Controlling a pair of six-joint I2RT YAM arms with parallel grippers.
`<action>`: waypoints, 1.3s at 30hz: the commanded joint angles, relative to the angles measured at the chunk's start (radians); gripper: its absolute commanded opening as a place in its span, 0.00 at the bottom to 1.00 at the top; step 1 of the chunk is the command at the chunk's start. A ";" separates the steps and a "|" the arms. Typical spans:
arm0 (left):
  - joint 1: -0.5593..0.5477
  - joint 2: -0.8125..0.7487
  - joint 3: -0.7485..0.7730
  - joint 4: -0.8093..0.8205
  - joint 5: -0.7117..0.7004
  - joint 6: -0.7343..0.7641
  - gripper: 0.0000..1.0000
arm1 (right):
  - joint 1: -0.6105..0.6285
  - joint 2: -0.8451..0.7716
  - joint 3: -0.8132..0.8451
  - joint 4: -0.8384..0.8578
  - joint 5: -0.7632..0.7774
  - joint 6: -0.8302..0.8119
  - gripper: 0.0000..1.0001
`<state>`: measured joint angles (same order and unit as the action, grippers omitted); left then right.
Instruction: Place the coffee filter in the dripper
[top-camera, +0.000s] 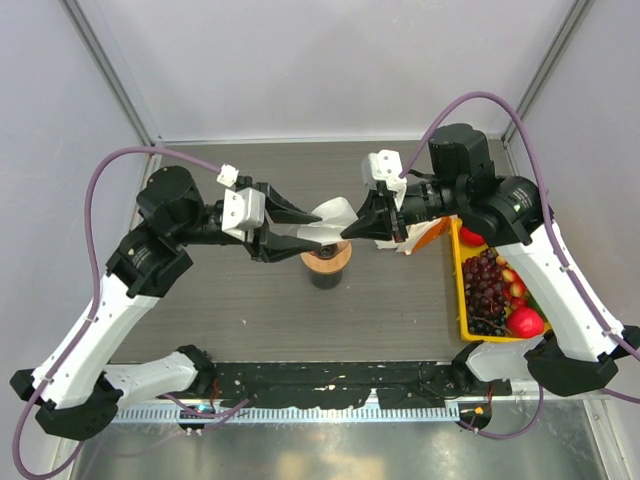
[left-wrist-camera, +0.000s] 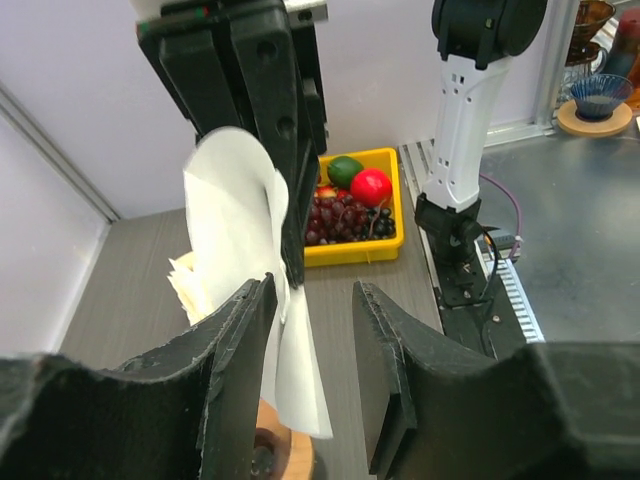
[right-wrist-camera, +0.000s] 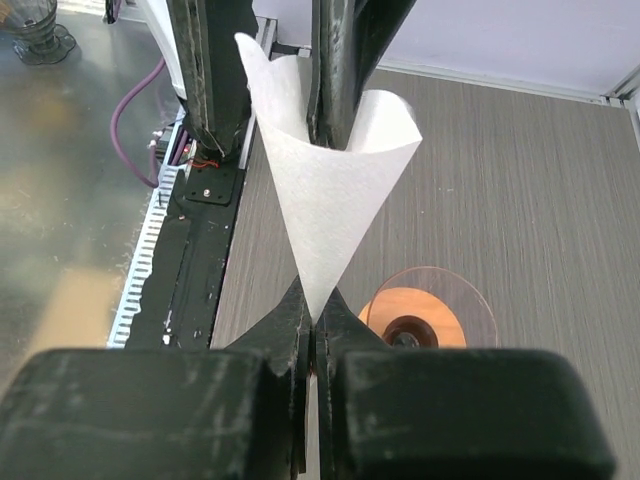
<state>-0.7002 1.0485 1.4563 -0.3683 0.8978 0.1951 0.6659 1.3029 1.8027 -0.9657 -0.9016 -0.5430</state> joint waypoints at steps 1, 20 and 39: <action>-0.004 -0.050 -0.054 -0.023 -0.023 0.021 0.44 | 0.003 -0.021 0.047 0.028 -0.042 0.020 0.05; -0.002 -0.136 -0.225 0.278 -0.091 -0.221 0.27 | 0.003 -0.039 -0.005 0.142 -0.114 0.186 0.05; 0.177 0.068 -0.114 0.243 -0.163 -0.873 0.00 | -0.094 -0.048 0.133 0.055 0.368 -0.070 0.89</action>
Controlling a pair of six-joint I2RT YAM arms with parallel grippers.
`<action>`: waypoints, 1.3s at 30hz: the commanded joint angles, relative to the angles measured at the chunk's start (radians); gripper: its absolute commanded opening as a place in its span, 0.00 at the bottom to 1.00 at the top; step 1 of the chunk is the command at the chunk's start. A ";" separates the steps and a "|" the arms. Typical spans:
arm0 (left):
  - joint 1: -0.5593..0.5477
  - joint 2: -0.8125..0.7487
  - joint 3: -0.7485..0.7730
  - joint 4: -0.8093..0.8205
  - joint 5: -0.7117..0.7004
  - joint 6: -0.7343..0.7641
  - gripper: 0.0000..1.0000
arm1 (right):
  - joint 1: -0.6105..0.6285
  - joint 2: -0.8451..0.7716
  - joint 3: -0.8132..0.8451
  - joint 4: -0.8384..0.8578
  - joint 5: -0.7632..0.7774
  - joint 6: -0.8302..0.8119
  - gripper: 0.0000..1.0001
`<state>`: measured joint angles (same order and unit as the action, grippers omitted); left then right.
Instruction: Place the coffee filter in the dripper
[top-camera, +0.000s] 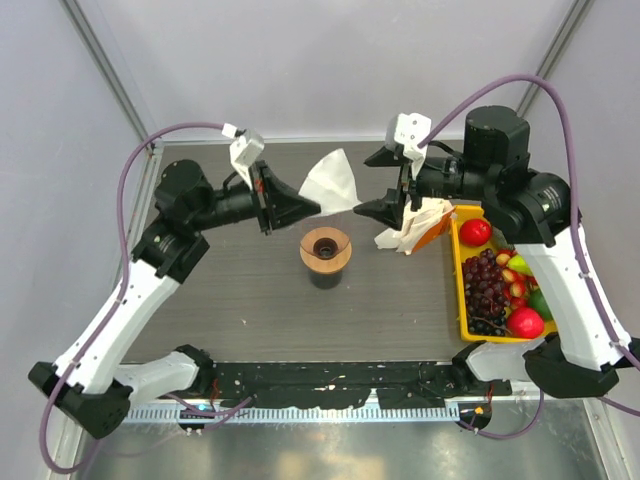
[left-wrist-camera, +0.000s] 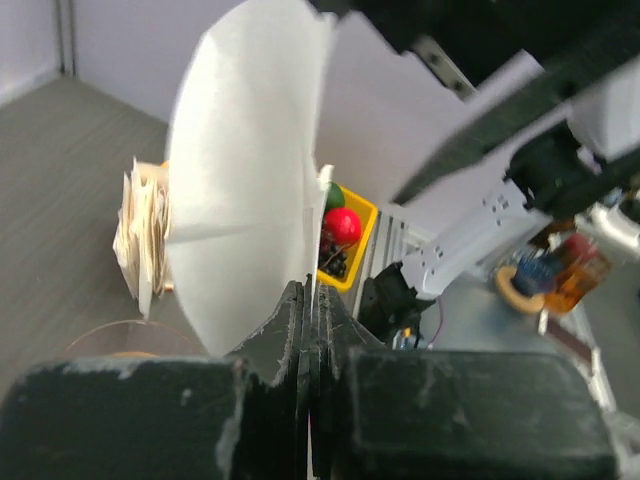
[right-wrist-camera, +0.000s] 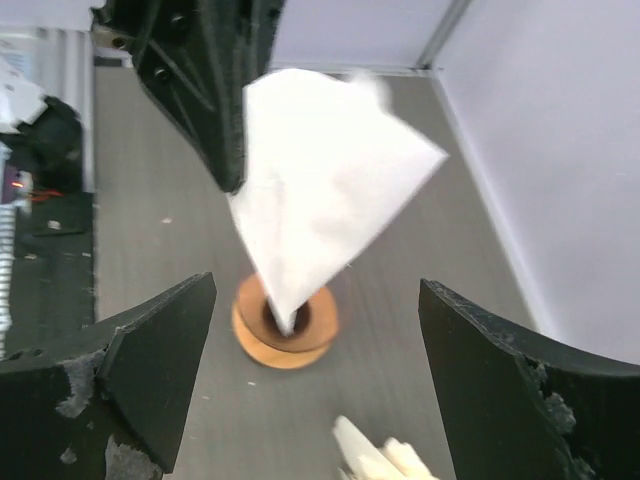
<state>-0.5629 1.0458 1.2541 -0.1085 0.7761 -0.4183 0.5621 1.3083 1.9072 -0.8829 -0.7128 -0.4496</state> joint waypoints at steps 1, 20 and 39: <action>0.040 0.089 0.109 -0.058 -0.041 -0.269 0.00 | 0.031 -0.058 0.026 -0.024 0.221 -0.199 0.89; -0.032 0.106 0.154 -0.031 0.006 -0.206 0.00 | 0.292 0.034 0.013 -0.008 0.457 -0.354 0.97; -0.064 0.100 0.148 0.081 0.061 -0.159 0.00 | 0.306 0.068 0.029 -0.085 0.437 -0.370 0.73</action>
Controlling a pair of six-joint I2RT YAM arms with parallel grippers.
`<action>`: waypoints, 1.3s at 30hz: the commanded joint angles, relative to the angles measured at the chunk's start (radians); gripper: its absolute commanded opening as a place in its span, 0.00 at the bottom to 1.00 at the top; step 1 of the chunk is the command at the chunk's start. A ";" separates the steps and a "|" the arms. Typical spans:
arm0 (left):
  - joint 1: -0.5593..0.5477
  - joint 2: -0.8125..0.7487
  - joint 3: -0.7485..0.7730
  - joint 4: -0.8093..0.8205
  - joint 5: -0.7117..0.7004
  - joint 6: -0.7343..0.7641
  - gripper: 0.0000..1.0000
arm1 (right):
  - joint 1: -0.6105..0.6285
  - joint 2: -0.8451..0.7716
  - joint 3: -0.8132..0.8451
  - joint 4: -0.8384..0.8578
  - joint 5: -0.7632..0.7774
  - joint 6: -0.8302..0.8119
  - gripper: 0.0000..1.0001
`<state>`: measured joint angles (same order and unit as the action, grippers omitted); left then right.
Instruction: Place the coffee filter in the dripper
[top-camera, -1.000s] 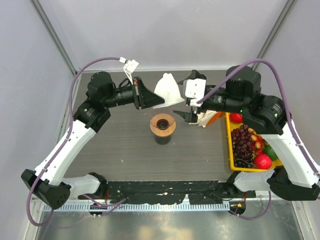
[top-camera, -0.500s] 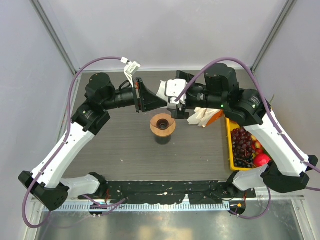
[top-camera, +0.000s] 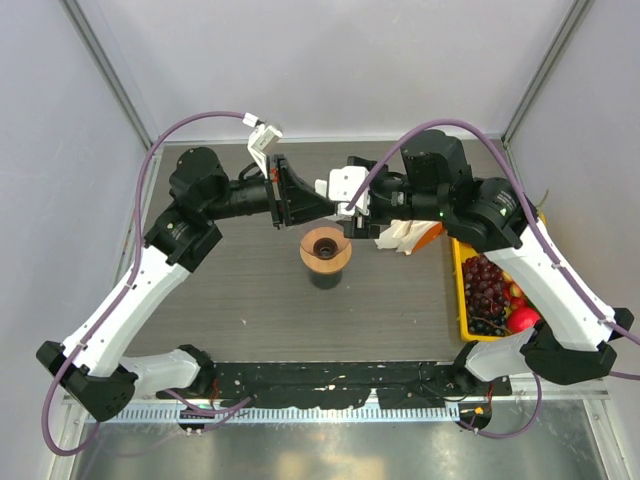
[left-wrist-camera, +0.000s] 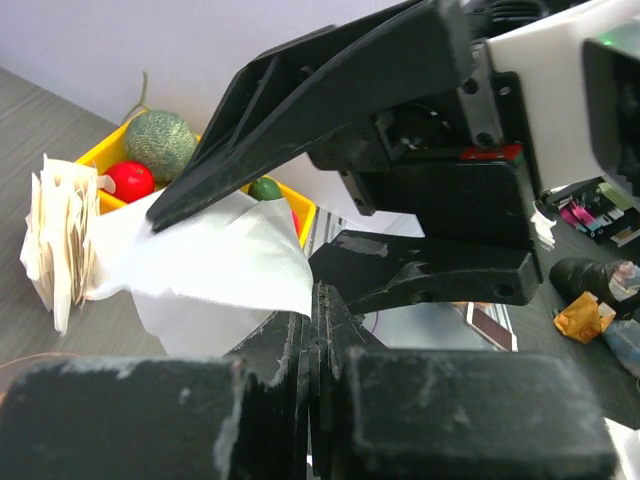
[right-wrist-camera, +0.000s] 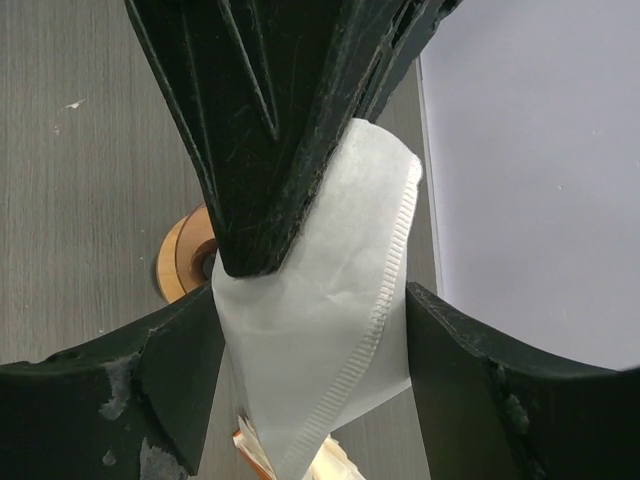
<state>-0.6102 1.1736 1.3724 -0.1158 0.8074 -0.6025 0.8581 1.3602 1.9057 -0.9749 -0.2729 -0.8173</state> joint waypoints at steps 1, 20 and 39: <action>-0.019 -0.028 0.030 0.094 0.032 0.027 0.00 | 0.009 0.017 0.033 0.008 -0.008 0.000 0.72; -0.057 -0.048 0.079 -0.024 -0.062 0.274 0.00 | 0.012 -0.007 0.004 0.062 -0.020 0.145 0.79; -0.057 -0.052 0.077 0.008 -0.020 0.299 0.00 | 0.010 -0.033 -0.036 0.051 -0.054 0.138 0.42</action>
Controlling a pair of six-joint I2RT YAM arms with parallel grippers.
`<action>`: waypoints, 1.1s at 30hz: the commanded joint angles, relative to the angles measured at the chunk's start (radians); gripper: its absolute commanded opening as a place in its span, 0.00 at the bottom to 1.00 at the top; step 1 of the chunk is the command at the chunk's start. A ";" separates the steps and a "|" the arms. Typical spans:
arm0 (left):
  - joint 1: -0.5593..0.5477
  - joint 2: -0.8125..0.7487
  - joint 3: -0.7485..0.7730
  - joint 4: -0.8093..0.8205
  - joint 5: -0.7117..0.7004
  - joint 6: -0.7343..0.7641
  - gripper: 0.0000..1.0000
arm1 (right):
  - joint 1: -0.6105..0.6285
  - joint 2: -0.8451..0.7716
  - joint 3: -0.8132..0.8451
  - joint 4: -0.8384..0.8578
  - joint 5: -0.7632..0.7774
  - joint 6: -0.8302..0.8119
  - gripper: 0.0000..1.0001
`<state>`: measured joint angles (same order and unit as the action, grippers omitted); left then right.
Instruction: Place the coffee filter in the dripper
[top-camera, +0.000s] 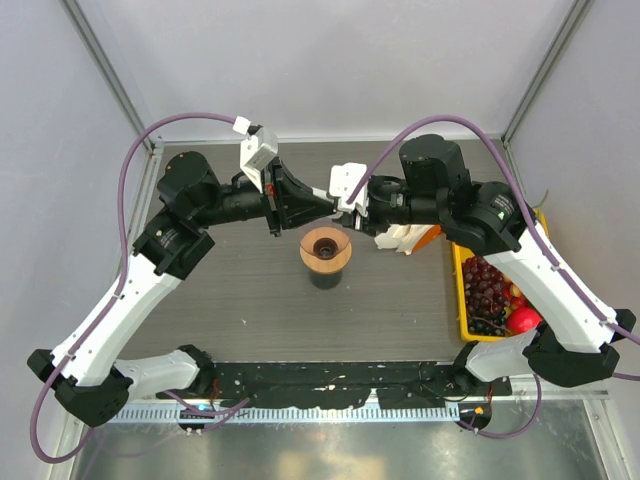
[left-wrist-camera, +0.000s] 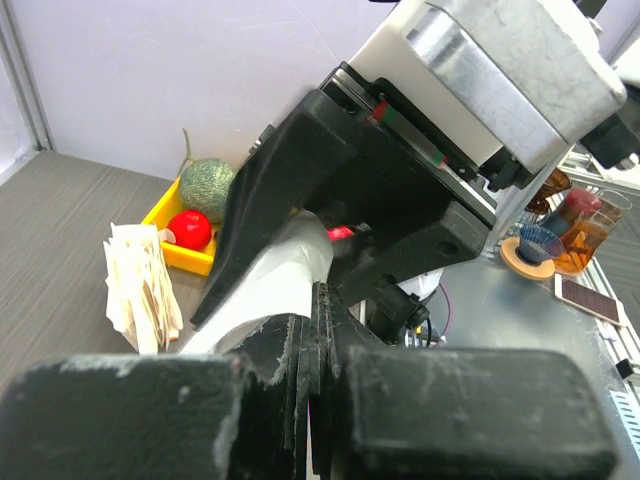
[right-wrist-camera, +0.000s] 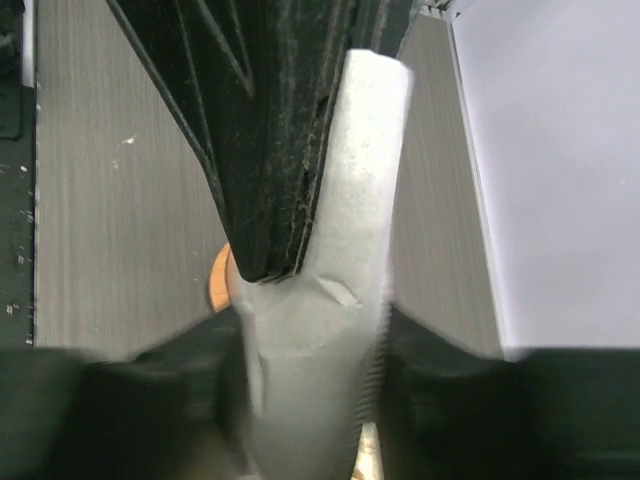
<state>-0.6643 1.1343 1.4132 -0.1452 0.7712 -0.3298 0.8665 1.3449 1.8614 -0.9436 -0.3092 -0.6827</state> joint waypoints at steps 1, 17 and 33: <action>-0.003 -0.013 0.036 0.035 0.011 0.032 0.00 | 0.002 -0.016 0.010 0.019 -0.013 0.023 0.58; -0.003 -0.002 0.119 -0.171 -0.020 0.201 0.00 | -0.070 0.029 0.166 -0.170 -0.128 0.011 0.46; 0.006 0.004 0.141 -0.172 0.049 0.201 0.39 | -0.087 0.054 0.180 -0.189 -0.194 0.037 0.15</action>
<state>-0.6655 1.1496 1.5372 -0.3481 0.7689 -0.1379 0.7959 1.4014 1.9999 -1.1477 -0.4217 -0.6964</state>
